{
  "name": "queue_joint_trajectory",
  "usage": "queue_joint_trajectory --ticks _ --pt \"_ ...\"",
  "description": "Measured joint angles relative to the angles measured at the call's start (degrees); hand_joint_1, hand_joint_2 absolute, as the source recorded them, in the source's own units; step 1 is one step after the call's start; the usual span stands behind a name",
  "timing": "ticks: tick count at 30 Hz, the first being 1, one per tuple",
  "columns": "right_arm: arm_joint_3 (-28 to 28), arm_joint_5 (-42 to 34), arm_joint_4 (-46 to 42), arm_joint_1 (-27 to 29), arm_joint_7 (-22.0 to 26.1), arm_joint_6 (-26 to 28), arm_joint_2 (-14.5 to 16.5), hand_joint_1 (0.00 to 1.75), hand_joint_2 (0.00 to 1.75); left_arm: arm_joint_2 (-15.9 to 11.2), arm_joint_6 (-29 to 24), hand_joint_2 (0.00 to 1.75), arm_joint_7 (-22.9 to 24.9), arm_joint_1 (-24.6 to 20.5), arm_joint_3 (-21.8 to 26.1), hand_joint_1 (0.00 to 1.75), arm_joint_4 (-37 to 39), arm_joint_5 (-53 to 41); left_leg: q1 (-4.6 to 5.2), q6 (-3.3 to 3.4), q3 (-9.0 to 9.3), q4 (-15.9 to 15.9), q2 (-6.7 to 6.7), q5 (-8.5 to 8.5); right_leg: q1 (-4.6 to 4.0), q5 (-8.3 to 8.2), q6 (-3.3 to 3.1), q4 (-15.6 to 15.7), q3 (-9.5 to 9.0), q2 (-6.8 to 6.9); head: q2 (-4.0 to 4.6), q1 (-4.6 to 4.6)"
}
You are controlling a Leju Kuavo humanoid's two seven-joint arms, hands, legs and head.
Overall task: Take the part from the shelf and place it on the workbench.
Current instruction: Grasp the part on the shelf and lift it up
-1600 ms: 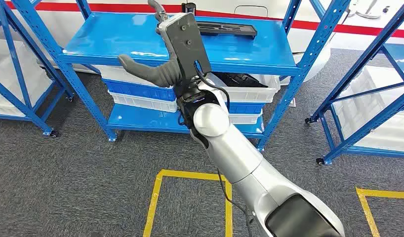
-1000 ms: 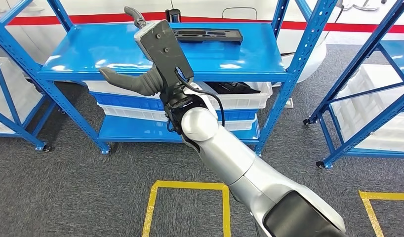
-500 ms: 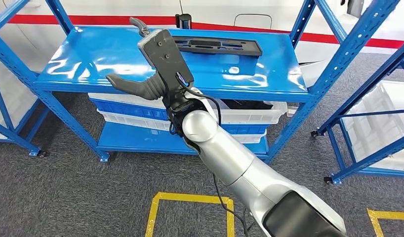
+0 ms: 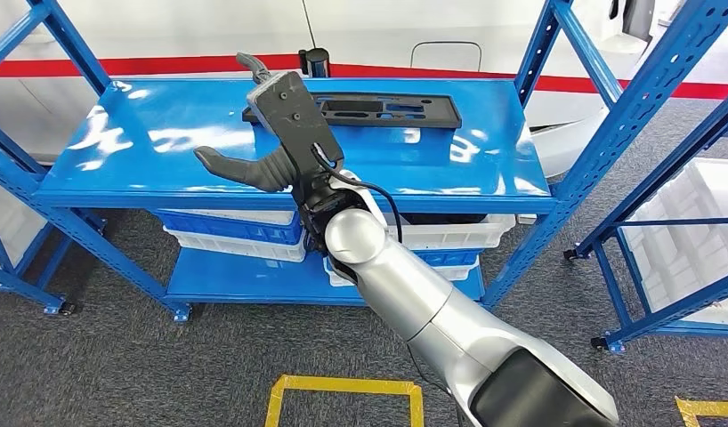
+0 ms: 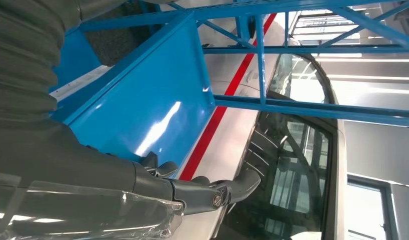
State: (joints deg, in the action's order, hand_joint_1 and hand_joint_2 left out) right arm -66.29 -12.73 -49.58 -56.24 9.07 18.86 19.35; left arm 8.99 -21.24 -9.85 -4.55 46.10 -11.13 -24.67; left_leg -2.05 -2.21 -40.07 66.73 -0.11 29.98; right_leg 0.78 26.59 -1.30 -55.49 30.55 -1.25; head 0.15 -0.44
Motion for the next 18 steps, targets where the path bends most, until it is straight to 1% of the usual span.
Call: queue_joint_trajectory --ticks 1,2,3,4,5,6,9,13,15,18 --pt "-0.03 0.07 0.0 -0.01 0.04 -0.07 0.11 0.0 1.75 -0.04 0.0 0.0 0.01 -0.02 -0.01 0.0 0.0 -0.09 -0.2 -0.1 0.86 -3.76 -0.01 -3.49 0.13 0.62 0.35 -0.09 -0.65 -0.14 0.0 0.0" --pt "-0.06 0.18 0.02 -0.04 0.09 -0.13 0.16 0.0 1.75 -0.05 0.01 0.0 0.04 -0.09 -0.01 0.0 0.01 -0.2 -0.21 -0.11 1.69 -6.96 -0.01 -5.89 0.13 1.15 0.71 -0.24 -1.14 -0.25 0.0 -0.04" --pt "-0.09 0.32 0.04 -0.11 0.14 -0.19 0.16 0.0 1.75 -0.07 0.02 0.0 0.09 -0.18 -0.02 0.0 0.01 -0.31 -0.12 0.14 2.38 -8.96 -0.04 -7.44 0.04 1.6 1.12 -0.37 -1.32 -0.32 0.0 -0.07" --pt "-0.1 0.49 0.08 -0.12 0.17 -0.22 0.16 0.0 1.75 -0.07 0.02 0.0 0.2 -0.27 -0.02 0.0 0.01 -0.41 0.05 0.49 2.68 -9.76 -0.09 -7.86 -0.08 1.96 1.53 -0.44 -1.33 -0.36 0.0 -0.08" --pt "-0.12 0.69 0.11 -0.15 0.22 -0.23 0.17 0.0 1.75 -0.06 0.02 0.0 0.32 -0.35 -0.03 0.0 0.01 -0.49 0.23 0.9 2.75 -9.71 -0.13 -7.59 -0.24 2.17 1.85 -0.42 -1.3 -0.39 0.0 -0.1" --pt "-0.12 0.87 0.13 -0.18 0.3 -0.22 0.17 0.0 1.75 -0.02 0.01 0.0 0.41 -0.39 -0.03 0.0 0.0 -0.58 0.3 1.21 2.85 -9.62 -0.2 -7.92 -0.36 2.35 2.02 -0.38 -1.29 -0.37 0.0 -0.08" --pt "-0.1 1.24 0.15 -0.18 0.57 -0.15 0.15 0.0 1.75 0.08 -0.01 0.0 0.58 -0.45 -0.03 0.0 0.0 -0.89 0.53 1.31 2.77 -9.77 -0.49 -8.11 -0.46 2.45 2.02 -0.11 -1.63 -0.28 0.0 -0.03" --pt "-0.11 1.38 0.18 -0.16 0.66 -0.13 0.15 0.0 1.75 0.12 -0.01 0.0 0.67 -0.48 -0.03 0.0 0.01 -0.97 0.91 1.72 2.75 -9.77 -0.82 -7.83 -0.34 2.42 2.07 0.59 -1.86 -0.09 0.0 0.0" --pt "-0.11 1.4 0.19 -0.16 0.66 -0.13 0.15 0.0 1.75 0.11 -0.01 0.0 0.67 -0.48 -0.03 0.0 0.01 -0.97 1.0 1.87 2.74 -9.77 -0.84 -7.76 -0.28 2.44 2.08 0.77 -1.79 -0.05 0.0 0.01" --pt "-0.11 1.46 0.19 -0.16 0.67 -0.13 0.15 0.0 1.75 0.1 -0.01 0.0 0.67 -0.49 -0.03 0.0 0.01 -0.99 1.1 2.05 2.77 -9.77 -0.85 -7.73 -0.21 2.49 2.29 0.83 -1.54 -0.04 0.0 -0.01"
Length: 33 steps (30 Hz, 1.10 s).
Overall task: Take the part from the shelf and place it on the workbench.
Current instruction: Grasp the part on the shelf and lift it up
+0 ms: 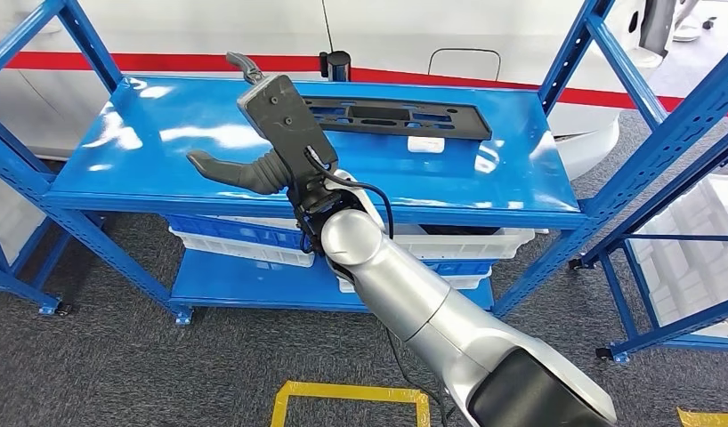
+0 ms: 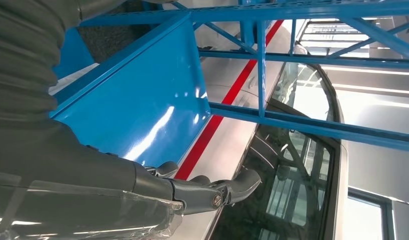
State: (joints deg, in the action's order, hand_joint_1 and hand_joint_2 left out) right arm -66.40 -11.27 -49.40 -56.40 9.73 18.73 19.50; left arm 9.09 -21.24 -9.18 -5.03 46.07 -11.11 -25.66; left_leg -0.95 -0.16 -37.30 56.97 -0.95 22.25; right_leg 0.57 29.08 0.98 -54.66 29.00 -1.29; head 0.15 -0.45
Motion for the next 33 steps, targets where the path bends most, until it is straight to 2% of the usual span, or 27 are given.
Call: queue_joint_trajectory --ticks 11,16,18,20,23,24,25,26,28,29,30,31,32,33 --pt "0.01 1.88 -0.47 0.39 -0.88 -0.97 0.02 0.0 1.75 -0.02 -1.77 0.0 -0.85 0.01 0.37 0.0 -0.01 1.23 -0.17 0.2 0.15 0.11 0.02 -0.09 0.06 -0.17 0.37 -0.2 -0.28 0.04 0.0 -0.03" --pt "-0.42 1.45 -2.41 0.75 -2.15 -1.78 0.04 0.0 1.75 0.01 -3.82 0.0 -0.44 -0.04 1.82 0.0 -0.01 2.66 -0.04 0.92 0.09 0.21 0.06 0.49 0.52 -0.12 1.05 -0.31 -0.65 0.03 0.0 -0.04" --pt "-0.68 1.0 -3.24 0.79 -2.53 -1.92 0.07 0.0 1.75 0.14 -4.48 0.0 -0.25 -0.07 2.34 0.0 -0.01 2.96 -0.11 1.54 0.58 -0.28 0.06 0.9 0.43 -0.09 1.31 -0.91 -0.8 0.08 0.0 -0.05" --pt "-0.98 0.51 -4.0 0.72 -2.79 -1.93 0.05 0.0 1.75 0.34 -5.05 0.0 -0.05 -0.08 2.8 0.0 -0.01 3.18 -0.3 2.15 1.61 -0.77 0.1 1.18 0.38 1.38 1.05 -4.43 0.8 0.36 0.0 0.02" --pt "-1.64 -0.3 -4.65 0.81 -3.1 -1.93 0.02 0.0 1.75 0.5 -5.73 0.0 0.22 -0.07 3.3 0.0 -0.01 3.44 -0.35 2.32 2.55 -0.9 0.21 1.65 0.49 5.3 0.48 -15.62 7.28 0.6 0.0 0.1" --pt "-1.88 -0.55 -4.72 0.95 -3.21 -1.9 0.02 0.0 1.75 0.56 -5.9 0.0 0.29 -0.06 3.46 0.0 -0.01 3.46 -0.36 2.18 2.84 -0.88 0.21 1.91 0.58 5.78 0.58 -18.03 9.06 0.61 0.0 0.09" --pt "-2.12 -0.76 -4.76 1.06 -3.28 -1.85 0.02 0.0 1.75 0.62 -6.04 0.0 0.33 -0.05 3.65 0.0 -0.01 3.46 -0.43 1.93 3.22 -0.84 0.17 2.22 0.71 5.27 0.91 -18.41 9.91 0.64 0.0 0.11" --pt "-2.34 -0.94 -4.83 1.13 -3.36 -1.8 0.02 0.0 1.75 0.7 -6.12 0.0 0.36 -0.05 3.8 0.0 -0.01 3.47 -0.58 1.6 3.72 -0.81 0.1 2.58 0.91 3.74 1.44 -16.5 9.65 0.69 0.0 0.11" --pt "-2.73 -1.19 -4.95 1.15 -3.52 -1.71 -0.02 0.0 1.75 0.8 -6.22 0.0 0.37 -0.04 3.99 0.0 -0.01 3.47 -0.88 0.68 4.84 -0.71 -0.04 3.46 1.36 -0.82 2.75 -8.74 7.22 1.01 0.0 0.21" --pt "-2.93 -1.27 -4.99 1.13 -3.62 -1.68 -0.04 0.0 1.75 0.8 -6.25 0.0 0.37 -0.04 4.03 0.0 -0.01 3.47 -0.94 0.17 5.2 -0.67 -0.09 3.88 1.31 -1.91 2.67 -5.45 6.17 1.23 0.0 0.28" --pt "-3.1 -1.35 -5.04 1.11 -3.7 -1.64 -0.03 0.0 1.75 0.78 -6.29 0.0 0.37 -0.04 4.06 0.0 -0.02 3.47 -0.91 -0.37 5.39 -0.68 -0.08 4.27 1.18 -2.53 2.26 -3.49 5.42 1.39 0.0 0.28" --pt "-3.24 -1.42 -5.08 1.12 -3.75 -1.58 -0.03 0.0 1.75 0.76 -6.35 0.0 0.38 -0.03 4.1 0.0 -0.02 3.46 -0.9 -0.87 5.54 -0.59 -0.05 4.55 1.03 -2.39 1.46 -2.83 5.3 1.48 0.0 0.28" --pt "-3.36 -1.49 -5.13 1.12 -3.8 -1.51 0.03 0.0 1.75 0.77 -6.43 0.0 0.39 -0.02 4.13 0.0 -0.03 3.44 -0.97 -1.26 5.78 -0.57 0.01 4.74 0.88 -2.02 0.53 -2.83 5.06 1.41 0.0 0.22" --pt "-3.42 -1.54 -5.2 1.12 -3.8 -1.44 0.08 0.0 1.75 0.79 -6.51 0.0 0.4 -0.03 4.14 0.0 -0.03 3.4 -1.09 -1.62 6.0 -0.46 0.13 4.93 0.96 -2.21 0.04 -2.85 4.54 1.28 0.0 0.15"
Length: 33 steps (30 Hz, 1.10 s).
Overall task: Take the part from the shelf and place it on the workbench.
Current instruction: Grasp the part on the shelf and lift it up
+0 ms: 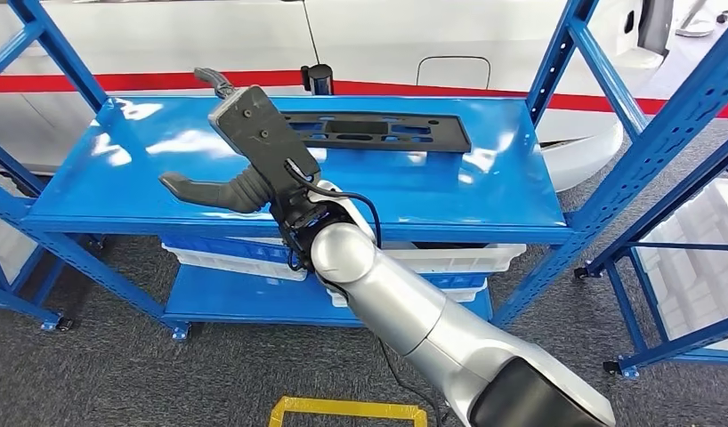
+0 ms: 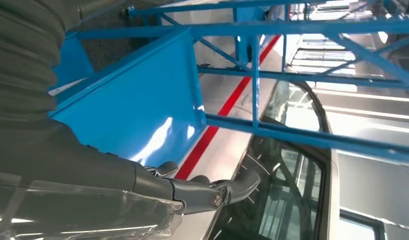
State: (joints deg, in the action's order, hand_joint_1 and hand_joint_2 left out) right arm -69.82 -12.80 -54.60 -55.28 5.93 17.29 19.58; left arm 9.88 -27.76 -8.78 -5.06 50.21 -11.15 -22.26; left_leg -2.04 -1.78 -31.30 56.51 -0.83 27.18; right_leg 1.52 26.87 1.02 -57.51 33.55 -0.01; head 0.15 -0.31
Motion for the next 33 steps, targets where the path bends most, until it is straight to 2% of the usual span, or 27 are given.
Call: queue_joint_trajectory --ticks 2,3,4,6,7,8,9,10,12,13,14,15,17,19,20,21,22,23,24,25,26,27,28,29,31,33 --pt "-0.08 -0.05 -0.11 -0.04 -0.02 0.08 0.05 0.0 1.75 0.03 -0.18 0.0 0.03 -0.05 0.02 0.0 0.0 -0.15 -0.29 -0.39 -0.28 1.16 0.34 0.16 0.15 0.28 -0.73 0.09 -1.11 -0.16 0.0 -0.03" --pt "-0.11 -0.05 -0.17 -0.15 -0.01 0.11 0.05 0.0 1.75 0.07 -0.25 0.0 0.04 -0.11 0.01 0.0 0.01 -0.26 -0.34 -0.48 -1.39 3.1 0.53 0.28 0.13 0.55 -1.12 0.18 -1.73 -0.18 0.0 -0.09" --pt "-0.18 -0.06 -0.2 -0.22 -0.01 0.13 0.05 0.0 1.75 0.09 -0.34 0.0 0.05 -0.16 0.01 0.0 0.01 -0.34 -0.36 -0.53 -3.23 6.07 0.67 0.57 0.03 0.93 -1.48 0.26 -2.25 -0.18 0.0 -0.13" --pt "-0.39 -0.07 -0.21 -0.18 -0.01 0.15 0.02 0.0 1.75 0.11 -0.49 0.0 0.14 -0.16 0.02 0.0 0.01 -0.42 -0.3 -0.61 -8.41 13.46 0.76 2.52 -0.37 2.06 -2.18 0.34 -3.53 -0.28 0.0 -0.2" --pt "-0.51 -0.08 -0.21 -0.03 -0.02 0.15 0.01 0.0 1.75 0.1 -0.52 0.0 0.2 -0.08 0.04 0.0 0.0 -0.39 -0.26 -0.59 -10.83 15.94 0.75 3.71 -0.57 2.75 -2.31 0.35 -4.28 -0.43 0.0 -0.18" --pt "-0.61 -0.09 -0.2 0.09 -0.02 0.15 0.01 0.0 1.75 0.09 -0.54 0.0 0.25 0.0 0.05 0.0 0.01 -0.37 -0.18 -0.48 -12.52 16.81 0.75 4.54 -0.73 3.49 -2.4 0.36 -5.14 -0.62 0.0 -0.19" --pt "-0.72 -0.1 -0.2 0.15 -0.03 0.15 0.01 0.0 1.75 0.09 -0.55 0.0 0.27 0.06 0.06 0.0 0.01 -0.36 -0.05 -0.23 -13.28 15.72 0.74 4.36 -0.87 4.3 -2.42 0.37 -6.18 -0.81 0.0 -0.19" --pt "-0.8 -0.11 -0.2 0.16 -0.03 0.15 0.01 0.0 1.75 0.09 -0.55 0.0 0.27 0.09 0.07 0.0 0.02 -0.36 0.16 0.2 -13.25 13.03 0.73 2.85 -1.01 5.18 -2.4 0.41 -7.31 -0.93 0.0 -0.18" --pt "-0.99 -0.12 -0.17 0.22 -0.03 0.15 -0.03 0.0 1.75 -0.01 -0.55 0.0 0.27 0.19 0.1 0.0 0.02 -0.36 0.9 1.46 -12.27 6.34 0.58 -3.46 -1.19 7.04 -2.24 0.54 -9.21 -1.13 0.0 -0.13" --pt "-1.08 -0.15 -0.15 0.26 -0.05 0.15 -0.04 0.0 1.75 -0.08 -0.55 0.0 0.29 0.24 0.12 0.0 0.02 -0.36 1.28 1.96 -11.64 4.25 0.5 -5.87 -1.32 7.93 -2.01 0.76 -9.93 -1.29 0.0 -0.16" --pt "-1.15 -0.17 -0.13 0.33 -0.07 0.15 -0.04 0.0 1.75 -0.11 -0.56 0.0 0.32 0.28 0.14 0.0 0.02 -0.34 1.58 2.33 -11.1 3.1 0.41 -7.18 -1.46 8.51 -1.68 1.02 -10.85 -1.43 0.0 -0.17" --pt "-1.22 -0.2 -0.13 0.32 -0.09 0.15 -0.01 0.0 1.75 -0.12 -0.57 0.0 0.34 0.27 0.14 0.0 0.02 -0.32 1.78 2.57 -10.54 2.86 0.41 -6.94 -1.6 8.68 -1.17 1.28 -11.81 -1.55 0.0 -0.2" --pt "-1.27 -0.21 -0.26 0.12 -0.08 0.15 0.04 0.0 1.75 0.01 -0.64 0.0 0.39 0.13 0.16 0.0 0.02 -0.22 1.66 3.04 -8.65 2.06 0.36 -5.81 -1.75 8.0 -0.2 0.17 -12.16 -1.36 0.01 -0.27" --pt "-1.4 -0.16 -0.41 -0.04 -0.04 0.14 -0.02 0.0 1.75 0.07 -0.81 0.0 0.45 0.02 0.21 0.0 0.02 -0.02 1.45 3.62 -6.56 1.2 0.24 -4.92 -1.73 7.19 0.34 -5.65 -8.85 -1.0 0.01 -0.24" --pt "-1.5 -0.14 -0.43 0.1 -0.07 0.14 -0.07 0.0 1.75 0.09 -0.94 0.0 0.51 0.03 0.25 0.0 0.02 0.11 1.45 3.83 -5.55 0.82 0.25 -4.27 -1.6 7.54 0.33 -9.57 -6.12 -0.85 0.01 -0.23" --pt "-1.6 -0.12 -0.41 0.31 -0.12 0.13 -0.09 0.0 1.75 0.13 -1.1 0.0 0.58 0.04 0.31 0.0 0.02 0.2 1.43 3.96 -4.46 0.46 0.21 -3.54 -1.59 8.96 0.03 -12.78 -3.18 -0.81 0.0 -0.23" --pt "-1.7 -0.11 -0.4 0.55 -0.2 0.13 -0.1 0.0 1.75 0.18 -1.28 0.0 0.66 0.07 0.42 0.0 0.02 0.26 1.43 3.94 -3.29 0.17 0.13 -2.87 -1.56 10.88 -0.31 -14.59 -0.69 -0.8 0.0 -0.22" --pt "-1.81 -0.1 -0.39 0.75 -0.28 0.11 -0.11 0.0 1.75 0.25 -1.46 0.0 0.74 0.1 0.56 0.0 0.02 0.3 1.43 3.87 -1.98 -0.08 0.03 -2.1 -1.53 12.71 -0.57 -15.03 1.35 -0.77 0.0 -0.23" --pt "-1.91 -0.09 -0.39 0.83 -0.34 0.11 -0.13 0.0 1.75 0.31 -1.6 0.0 0.8 0.13 0.7 0.0 0.02 0.31 1.42 3.78 -0.68 -0.26 -0.13 -1.37 -1.48 13.61 -0.56 -13.88 2.57 -0.74 0.0 -0.23" --pt "-2.03 -0.07 -0.39 0.84 -0.42 0.1 -0.16 0.0 1.75 0.34 -1.7 0.0 0.87 0.14 0.84 0.0 0.02 0.28 1.42 3.66 0.56 -0.35 -0.26 -0.64 -1.45 12.75 -0.1 -11.38 3.16 -0.71 0.0 -0.2" --pt "-2.17 -0.03 -0.39 0.86 -0.45 0.1 -0.22 0.0 1.75 0.38 -1.78 0.0 1.04 0.15 0.94 0.0 0.03 0.24 1.41 3.52 1.63 -0.44 -0.4 0.2 -1.42 9.82 0.68 -7.97 3.44 -0.65 0.0 -0.2" --pt "-2.33 0.01 -0.37 0.91 -0.49 0.11 -0.3 0.0 1.75 0.41 -1.87 0.0 1.33 0.15 1.04 0.0 0.04 0.19 1.42 3.34 2.66 -0.41 -0.52 1.05 -1.42 6.05 1.35 -4.81 3.61 -0.56 0.0 -0.24" --pt "-2.51 0.05 -0.35 0.98 -0.56 0.11 -0.3 0.0 1.75 0.45 -2.01 0.0 1.75 0.14 1.12 0.0 0.06 0.15 1.43 3.02 3.28 -0.45 -0.65 1.87 -1.5 2.73 1.53 -2.42 3.5 -0.38 0.0 -0.18" --pt "-2.63 0.11 -0.34 1.05 -0.62 0.11 -0.25 0.0 1.75 0.49 -2.16 0.0 2.31 0.11 1.19 0.0 0.08 0.12 1.42 2.65 3.77 -0.55 -0.72 2.52 -1.65 0.2 1.25 -1.0 3.19 -0.25 0.0 -0.16" --pt "-2.76 0.35 -0.5 1.0 -0.74 0.11 -0.06 0.0 1.75 0.58 -2.5 0.0 3.49 0.04 1.23 0.0 0.11 -0.09 1.46 2.06 4.6 -0.35 -0.69 3.1 -1.69 -1.92 -0.18 -0.2 2.15 -0.09 0.0 -0.09" --pt "-2.81 0.69 -0.75 0.81 -0.75 0.09 0.01 0.0 1.75 0.64 -2.74 0.0 4.55 -0.07 1.24 0.0 0.11 -0.39 1.42 2.35 5.69 -0.52 -0.39 3.45 -1.59 -3.46 -0.74 0.23 1.28 -0.13 0.0 -0.23"
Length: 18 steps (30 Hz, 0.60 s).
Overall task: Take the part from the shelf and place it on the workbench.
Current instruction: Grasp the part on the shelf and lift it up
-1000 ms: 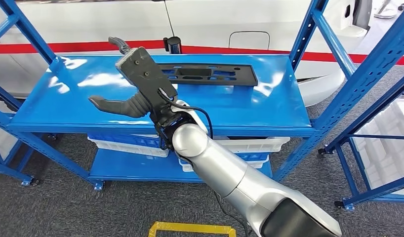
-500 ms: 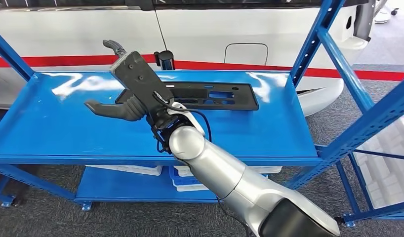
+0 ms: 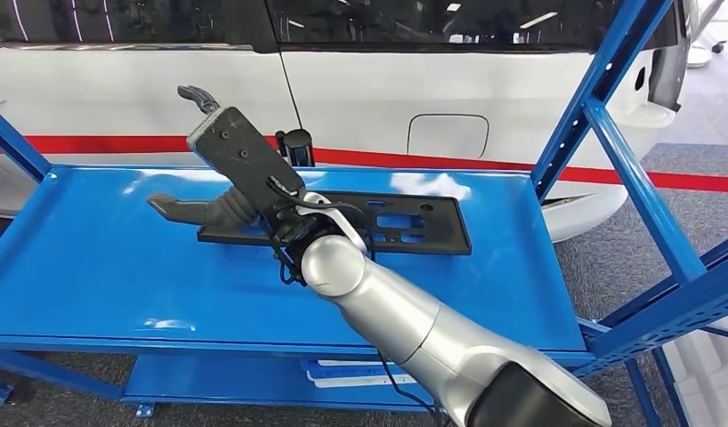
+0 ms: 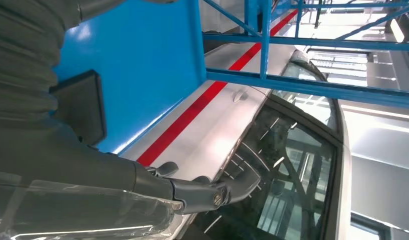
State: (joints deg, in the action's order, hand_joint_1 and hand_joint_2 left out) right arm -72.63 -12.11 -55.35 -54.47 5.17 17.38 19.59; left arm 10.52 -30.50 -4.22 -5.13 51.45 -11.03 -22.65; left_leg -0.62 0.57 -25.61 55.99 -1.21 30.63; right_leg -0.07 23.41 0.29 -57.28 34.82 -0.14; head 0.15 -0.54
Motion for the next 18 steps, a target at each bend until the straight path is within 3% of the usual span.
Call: queue_joint_trajectory --ticks 2,9,18 --pt "-0.1 0.28 -0.15 0.03 -0.03 -0.09 0.0 0.0 1.75 0.05 -0.15 0.0 0.86 -0.2 0.0 0.0 0.0 -0.14 -0.15 0.22 0.6 -0.8 0.26 0.51 -0.15 -0.08 -0.17 -0.02 -0.36 -0.04 0.0 -0.1" --pt "-1.59 4.49 -1.85 0.47 -0.18 -0.48 -0.01 0.0 1.75 0.13 -0.9 0.0 3.46 -0.36 0.0 0.0 0.0 -0.86 -0.21 -0.14 0.68 -1.66 0.7 0.76 -0.23 0.24 -0.64 0.0 0.06 -0.36 0.0 -0.14" --pt "-3.23 14.52 -8.88 3.76 -1.62 -4.01 -0.01 0.0 1.75 0.89 -2.93 0.0 10.56 -0.33 -0.19 0.0 0.01 -3.27 -0.13 -0.26 0.67 -1.69 0.74 0.76 -0.2 0.25 -0.68 -0.01 0.04 -0.37 0.0 -0.11"
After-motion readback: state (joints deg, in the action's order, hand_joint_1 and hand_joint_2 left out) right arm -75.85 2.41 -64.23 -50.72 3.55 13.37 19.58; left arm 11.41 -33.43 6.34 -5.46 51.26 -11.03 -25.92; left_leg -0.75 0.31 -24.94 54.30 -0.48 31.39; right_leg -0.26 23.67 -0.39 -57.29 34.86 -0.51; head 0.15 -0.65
